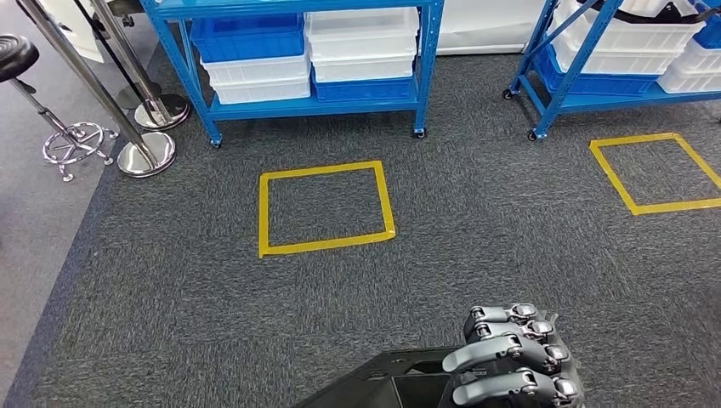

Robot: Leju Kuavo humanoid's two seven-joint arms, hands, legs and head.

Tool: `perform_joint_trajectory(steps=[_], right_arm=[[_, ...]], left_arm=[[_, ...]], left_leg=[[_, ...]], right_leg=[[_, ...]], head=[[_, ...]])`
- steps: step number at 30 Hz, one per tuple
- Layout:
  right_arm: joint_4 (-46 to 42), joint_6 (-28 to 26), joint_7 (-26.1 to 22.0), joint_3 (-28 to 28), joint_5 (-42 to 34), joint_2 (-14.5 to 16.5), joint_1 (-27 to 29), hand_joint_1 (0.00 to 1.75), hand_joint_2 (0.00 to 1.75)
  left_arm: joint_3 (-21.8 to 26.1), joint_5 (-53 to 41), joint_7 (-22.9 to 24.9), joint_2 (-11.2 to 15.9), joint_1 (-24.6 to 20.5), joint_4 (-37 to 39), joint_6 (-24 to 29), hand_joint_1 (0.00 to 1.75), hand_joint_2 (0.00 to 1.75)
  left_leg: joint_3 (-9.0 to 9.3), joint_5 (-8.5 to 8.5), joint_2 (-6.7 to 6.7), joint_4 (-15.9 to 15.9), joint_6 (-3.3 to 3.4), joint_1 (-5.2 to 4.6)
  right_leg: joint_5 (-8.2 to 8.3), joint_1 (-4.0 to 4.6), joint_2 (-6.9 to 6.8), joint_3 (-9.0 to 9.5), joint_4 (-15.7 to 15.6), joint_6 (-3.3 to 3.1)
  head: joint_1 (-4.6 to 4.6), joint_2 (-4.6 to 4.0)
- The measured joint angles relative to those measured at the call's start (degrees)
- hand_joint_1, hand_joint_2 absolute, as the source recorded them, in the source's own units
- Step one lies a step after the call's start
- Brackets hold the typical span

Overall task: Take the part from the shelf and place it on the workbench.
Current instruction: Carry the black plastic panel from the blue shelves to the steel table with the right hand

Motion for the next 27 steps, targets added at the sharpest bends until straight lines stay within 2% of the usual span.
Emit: perform_joint_trajectory(steps=[1,2,3,4,5,6,7,8,10,11,12,13,14,15,16,17,18,19,20,21,22,23,25,26,27], right_arm=[[-0.2,-0.1,-0.1,-0.1,0.1,0.0,0.1,1.75,1.75],[-0.3,-0.2,-0.1,-0.2,0.2,0.0,0.2,1.75,1.75],[-0.4,-0.2,-0.1,-0.2,0.3,0.1,0.3,1.75,1.75],[-0.5,-0.2,-0.1,-0.3,0.3,0.1,0.3,1.75,1.75],[-0.5,-0.2,-0.2,-0.3,0.3,0.1,0.4,1.75,1.75],[-0.5,-0.2,-0.2,-0.4,0.4,0.1,0.5,1.75,1.75],[-0.5,-0.2,-0.2,-0.4,0.4,0.1,0.6,1.75,1.75],[-0.6,-0.2,-0.2,-0.4,0.4,0.1,0.7,1.75,1.75],[-0.6,-0.2,-0.2,-0.5,0.4,0.1,0.8,1.75,1.75],[-0.6,-0.2,-0.2,-0.5,0.4,0.1,0.8,1.75,1.75],[-0.6,-0.2,-0.2,-0.5,0.4,0.1,0.9,1.75,1.75],[-0.6,-0.2,-0.2,-0.6,0.4,0.1,0.9,1.75,1.75],[-0.6,-0.3,-0.2,-0.6,0.4,0.1,0.9,1.75,1.75],[-0.6,-0.3,-0.2,-0.6,0.4,0.1,0.9,1.75,1.75],[-0.6,-0.3,-0.2,-0.6,0.4,0.1,0.9,1.75,1.75],[-0.7,-0.3,-0.2,-0.6,0.4,0.1,0.9,1.75,1.75],[-0.8,-0.3,-0.3,-0.6,0.5,0.1,0.9,1.75,1.75],[-0.9,-0.3,-0.3,-0.6,0.5,0.1,0.9,1.75,1.75],[-0.9,-0.3,-0.3,-0.7,0.6,0.1,0.9,1.75,1.75],[-0.9,-0.3,-0.3,-0.7,0.6,0.1,1.0,1.75,1.75],[-1.0,-0.4,-0.3,-0.7,0.6,0.1,1.0,1.75,1.75],[-1.0,-0.4,-0.4,-0.7,0.7,0.1,1.0,1.75,1.75],[-1.0,-0.4,-0.4,-0.7,0.7,0.1,1.0,1.75,1.75],[-1.0,-0.4,-0.4,-0.7,0.7,0.1,1.0,1.75,1.75],[-1.0,-0.4,-0.4,-0.7,0.7,0.1,1.1,1.75,1.75]], left_arm=[[0.0,0.0,0.0,0.1,-0.1,0.0,0.0,0.00,1.75],[0.0,0.0,-0.1,0.2,-0.2,0.0,0.0,0.00,1.75],[0.0,-0.1,-0.1,0.3,-0.4,0.0,0.0,0.00,1.75],[0.0,-0.1,-0.2,0.3,-0.4,0.0,0.0,0.00,1.75],[0.0,-0.1,-0.2,0.3,-0.4,0.0,0.0,0.00,1.75],[0.0,0.0,-0.2,0.3,-0.4,0.0,0.0,0.00,1.75],[0.0,0.0,-0.2,0.3,-0.3,0.0,0.0,0.00,1.75],[0.0,0.0,-0.2,0.2,-0.2,0.0,0.0,0.00,1.75],[0.1,-0.1,-0.2,0.2,-0.1,0.0,0.0,0.00,1.75],[0.1,-0.1,-0.2,0.2,-0.1,0.0,0.0,0.00,1.75],[0.1,-0.1,-0.2,0.1,0.0,0.0,0.0,0.00,1.75],[0.1,-0.1,-0.2,0.1,0.0,0.0,0.0,0.00,1.75],[0.1,-0.1,-0.2,0.1,0.0,0.0,0.0,0.00,1.75],[0.1,-0.1,-0.2,0.1,0.0,0.0,0.0,0.00,1.75],[0.1,-0.1,-0.1,0.0,0.0,0.0,0.0,0.00,1.75],[0.1,-0.1,-0.1,0.0,0.0,0.0,0.0,0.00,1.75],[0.1,-0.1,0.0,0.0,0.0,0.0,0.0,0.00,1.75],[0.1,-0.1,0.0,0.0,0.0,0.0,0.1,0.00,1.75],[0.1,-0.1,0.1,0.1,0.0,0.0,0.1,0.00,1.75],[0.1,-0.1,0.2,0.1,0.1,0.0,0.1,0.00,1.75],[0.1,-0.1,0.2,0.1,0.1,0.0,0.1,0.00,1.75],[0.1,-0.1,0.2,0.1,0.2,0.0,0.2,0.00,1.75],[0.1,-0.1,0.3,0.1,0.2,0.0,0.2,0.00,1.75],[0.1,-0.1,0.4,0.1,0.2,0.0,0.2,0.00,1.75],[0.1,-0.1,0.5,0.1,0.2,0.0,0.2,0.00,1.75]], left_leg=[[4.21,-0.36,-0.06,-4.9,0.56,-0.25],[8.01,-1.66,-0.11,-9.9,1.08,-0.46],[10.66,-2.97,-0.16,-13.7,1.54,-0.70],[12.03,-3.64,-0.15,-16.0,1.91,-0.90],[11.95,-3.49,-0.15,-16.9,2.31,-0.87],[11.38,-2.78,-0.04,-17.0,2.77,-0.85],[10.72,-1.98,0.09,-17.3,3.30,-0.75],[9.94,-1.15,0.22,-17.6,3.66,-0.62],[8.06,0.43,0.44,-17.5,3.98,-0.57],[7.08,1.14,0.53,-17.4,3.89,-0.56],[6.07,1.79,0.63,-17.1,3.78,-0.54],[5.04,2.35,0.73,-16.8,3.61,-0.49],[4.07,2.78,0.79,-16.3,3.40,-0.42],[3.23,3.10,0.82,-15.7,3.16,-0.35],[2.40,3.26,0.80,-15.0,2.89,-0.36],[1.74,3.40,0.76,-14.2,2.57,-0.43],[1.20,3.56,0.73,-13.6,2.24,-0.52],[0.77,3.74,0.71,-13.3,1.86,-0.58],[0.51,3.95,0.69,-13.1,1.48,-0.55],[0.19,3.73,0.59,-12.7,1.10,-0.43],[-0.32,2.82,0.47,-11.7,0.75,-0.31],[-1.26,1.18,0.33,-9.5,0.42,-0.20],[-4.20,-3.23,0.18,-2.1,-0.07,-0.08],[-5.47,-4.74,0.17,1.4,-0.19,-0.05],[-5.95,-5.19,0.15,3.3,-0.19,-0.03]], right_leg=[[0.66,0.13,0.01,-0.66,0.2,0.15],[1.30,0.24,-0.05,-1.06,0.3,0.33],[1.99,0.25,-0.17,-1.26,0.3,0.58],[2.72,0.25,-0.26,-1.39,0.1,0.91],[3.40,0.24,-0.35,-1.57,-0.1,1.26],[3.39,0.11,-0.28,-1.85,-0.1,1.56],[2.05,0.03,-0.13,-2.31,0.6,1.81],[-0.40,-0.04,0.03,-2.93,2.3,2.03],[-6.41,-0.33,0.21,-4.45,8.8,2.46],[-7.70,-0.45,0.21,-5.07,12.4,2.71],[-7.43,-0.58,0.21,-5.28,15.3,2.92],[-5.94,-0.71,0.21,-4.71,16.4,3.09],[-4.20,-0.84,0.19,-3.08,15.5,3.23],[-3.19,-0.99,0.17,-0.29,12.5,3.31],[-3.39,-1.04,0.17,3.07,8.2,3.28],[-4.43,-1.04,0.19,5.91,4.1,3.08],[-5.62,-1.00,0.24,7.76,1.2,2.77],[-6.45,-0.86,0.30,8.45,-0.3,2.38],[-6.59,-0.86,0.32,8.31,-0.6,1.87],[-6.33,-0.88,0.28,8.07,-0.6,1.37],[-6.01,-0.90,0.23,7.87,-0.7,0.87],[-5.66,-0.94,0.16,7.62,-0.8,0.41],[-5.11,-0.78,0.11,6.90,-0.7,-0.05],[-4.88,-0.66,0.18,6.52,-0.6,-0.10],[-4.69,-0.54,0.35,6.19,-0.5,-0.10]], head=[[0.00,0.00],[0.01,0.00],[0.01,0.00],[0.01,0.00],[0.01,0.00],[0.01,0.00],[0.01,0.00],[0.02,0.00],[0.02,0.00],[0.02,0.00],[0.02,0.00],[0.02,0.00],[0.02,0.00],[0.02,0.00],[0.02,0.00],[0.02,0.00],[0.01,0.00],[0.01,0.00],[0.01,0.00],[0.00,0.00],[0.01,0.00],[0.00,0.00],[0.00,0.00],[0.00,0.00],[0.00,0.00]])
